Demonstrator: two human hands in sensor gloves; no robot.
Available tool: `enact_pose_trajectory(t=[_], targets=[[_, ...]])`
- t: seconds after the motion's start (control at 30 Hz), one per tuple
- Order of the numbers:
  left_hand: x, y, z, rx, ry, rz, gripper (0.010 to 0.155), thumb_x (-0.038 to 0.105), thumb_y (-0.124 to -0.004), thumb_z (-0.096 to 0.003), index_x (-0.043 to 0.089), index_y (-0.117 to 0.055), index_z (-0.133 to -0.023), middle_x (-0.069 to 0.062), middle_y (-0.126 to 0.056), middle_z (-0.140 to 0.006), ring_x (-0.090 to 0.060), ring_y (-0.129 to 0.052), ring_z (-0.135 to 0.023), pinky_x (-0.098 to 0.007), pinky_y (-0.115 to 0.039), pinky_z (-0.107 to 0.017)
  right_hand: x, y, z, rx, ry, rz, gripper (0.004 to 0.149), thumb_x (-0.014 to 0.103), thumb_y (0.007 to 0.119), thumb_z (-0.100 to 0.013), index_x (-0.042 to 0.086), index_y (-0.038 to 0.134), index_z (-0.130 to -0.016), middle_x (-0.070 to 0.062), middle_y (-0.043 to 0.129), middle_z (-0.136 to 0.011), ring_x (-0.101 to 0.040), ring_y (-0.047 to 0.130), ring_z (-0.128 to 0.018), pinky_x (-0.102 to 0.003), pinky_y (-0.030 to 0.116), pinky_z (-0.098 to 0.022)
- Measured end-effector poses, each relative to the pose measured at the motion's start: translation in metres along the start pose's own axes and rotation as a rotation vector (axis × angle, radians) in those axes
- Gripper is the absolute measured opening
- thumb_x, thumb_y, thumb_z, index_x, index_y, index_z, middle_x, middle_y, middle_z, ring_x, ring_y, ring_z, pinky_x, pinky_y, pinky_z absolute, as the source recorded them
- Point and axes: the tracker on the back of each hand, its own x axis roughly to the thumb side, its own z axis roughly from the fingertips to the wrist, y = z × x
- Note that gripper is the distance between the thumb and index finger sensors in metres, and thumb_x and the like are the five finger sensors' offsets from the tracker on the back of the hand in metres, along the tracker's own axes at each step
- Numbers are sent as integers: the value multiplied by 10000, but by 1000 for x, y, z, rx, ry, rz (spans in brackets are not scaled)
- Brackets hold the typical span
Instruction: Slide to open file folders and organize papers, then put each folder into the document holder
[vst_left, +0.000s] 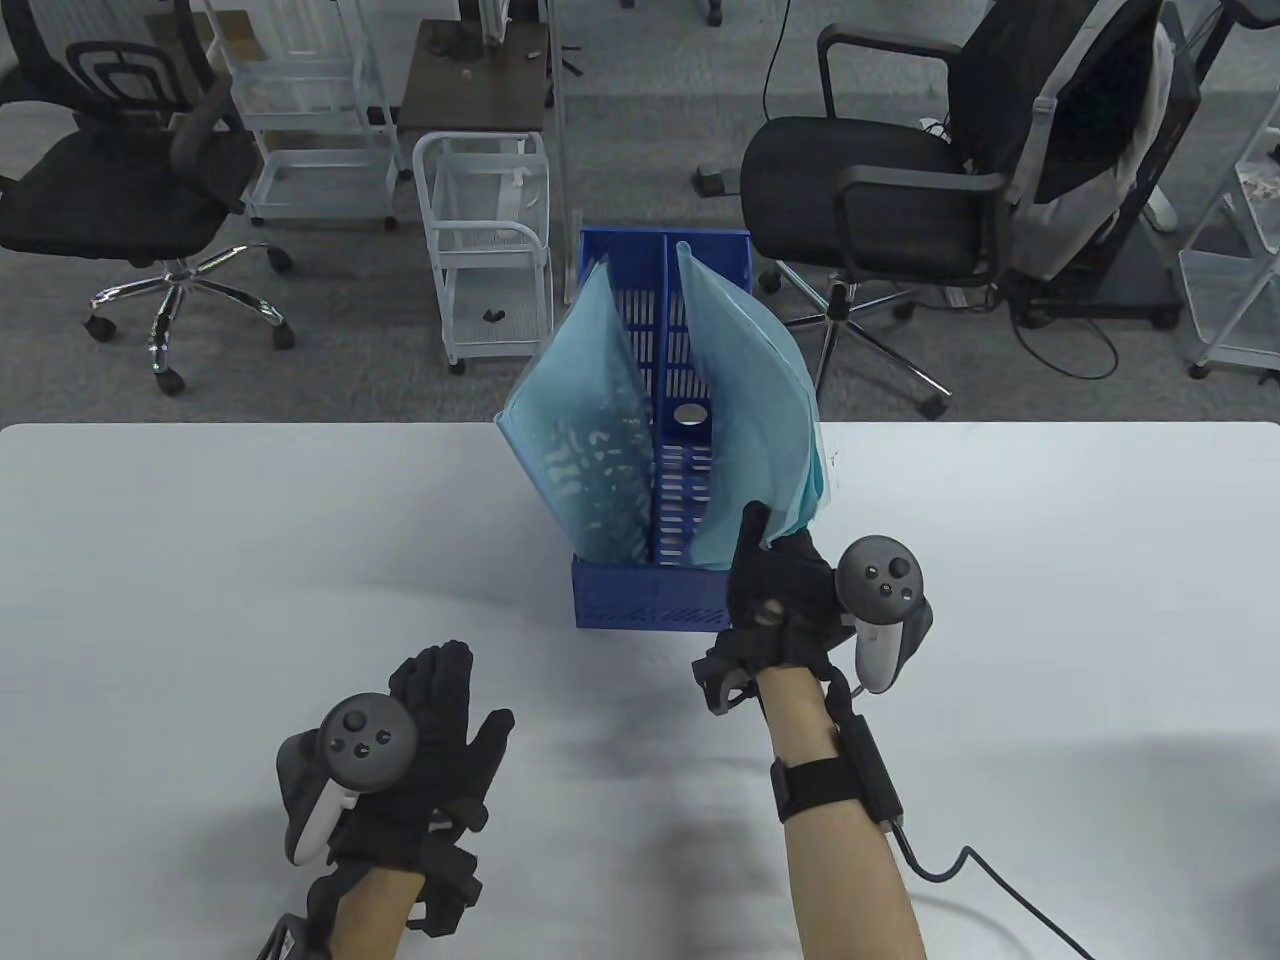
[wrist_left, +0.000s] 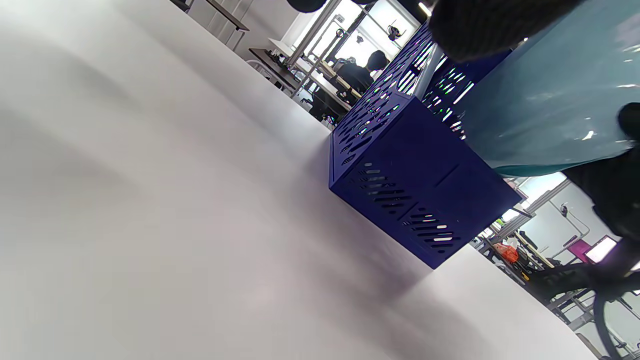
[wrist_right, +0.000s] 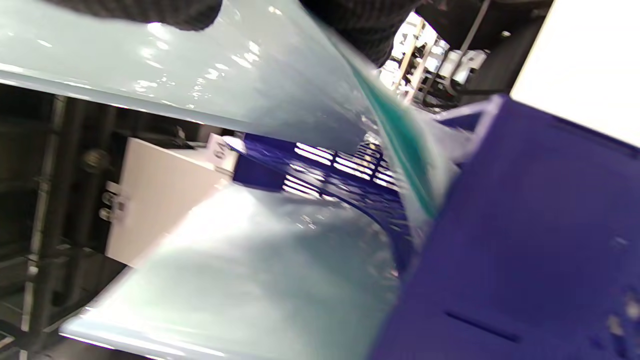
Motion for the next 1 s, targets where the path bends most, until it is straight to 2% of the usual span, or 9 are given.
enact_pose_trajectory(t=[0.17, 0.4, 0.5, 0.57, 0.6, 0.7, 0.8, 0.9, 1.0], targets=[[-1, -4, -2, -25, 7, -17, 807, 577, -738, -488, 318, -355, -1149, -14, -393, -1240, -340, -375, -1183, -595, -385, -835, -21, 11, -9, 67, 90, -23, 809, 605, 710, -501, 434, 109, -1015, 111, 213, -1198, -139, 378, -1165, -354, 494, -863], [-1, -6, -4, -34, 13, -36, 801, 575, -739, -487, 325, -367, -1151, 0, -394, -1245, -327, -370, -1187, -589, -377, -837, -22, 6, 8, 42, -10, 56, 860, 605, 753, -457, 367, 146, -1018, 41, 186, -1178, -221, 309, -1131, -418, 388, -816], [-1, -5, -4, -22, 9, -59, 795, 577, -743, -484, 343, -378, -1151, 28, -377, -1255, -292, -348, -1198, -567, -354, -845, -15, -1, 37, 25, -113, 240, 878, 618, 764, -420, 331, 192, -1021, 6, 211, -1169, -269, 296, -1107, -460, 353, -781], [0, -4, -4, -7, 4, -77, 794, 580, -744, -481, 362, -377, -1150, 57, -359, -1260, -262, -324, -1204, -547, -336, -850, -15, -8, 62, -13, -165, 429, 890, 636, 773, -386, 308, 252, -1028, -12, 263, -1166, -290, 341, -1093, -474, 377, -764], [0, -4, -4, 0, 1, -84, 791, 581, -745, -479, 375, -377, -1149, 74, -352, -1262, -245, -314, -1207, -539, -325, -852, -17, -11, 76, 13, -186, 548, 889, 648, 765, -387, 300, 268, -1036, -23, 262, -1169, -304, 336, -1092, -484, 373, -759], [2, -6, -4, 30, -22, -110, 795, 589, -741, -475, 433, -332, -1138, 130, -313, -1262, -194, -280, -1210, -511, -305, -857, -32, -18, 108, 54, -151, 814, 910, 696, 734, -385, 299, 260, -1052, -29, 237, -1181, -319, 305, -1100, -496, 355, -765], [3, -9, -5, 34, -27, -134, 797, 592, -740, -470, 451, -321, -1133, 162, -297, -1258, -163, -260, -1209, -499, -290, -858, -51, -21, 122, 53, -110, 958, 922, 715, 722, -382, 297, 256, -1060, -37, 232, -1187, -333, 295, -1100, -511, 344, -763], [6, -14, -6, 29, -36, -161, 801, 595, -737, -469, 481, -285, -1120, 191, -273, -1253, -144, -240, -1206, -496, -277, -857, -64, -24, 122, 71, -48, 1089, 926, 722, 711, -375, 302, 241, -1053, -30, 199, -1181, -331, 265, -1096, -515, 328, -761], [11, -19, -5, 41, -65, -195, 806, 599, -735, -465, 516, -244, -1100, 215, -257, -1246, -129, -226, -1203, -493, -271, -857, -67, -27, 120, 57, -49, 1185, 924, 732, 700, -369, 312, 241, -1052, -22, 196, -1181, -323, 254, -1098, -516, 323, -762]])
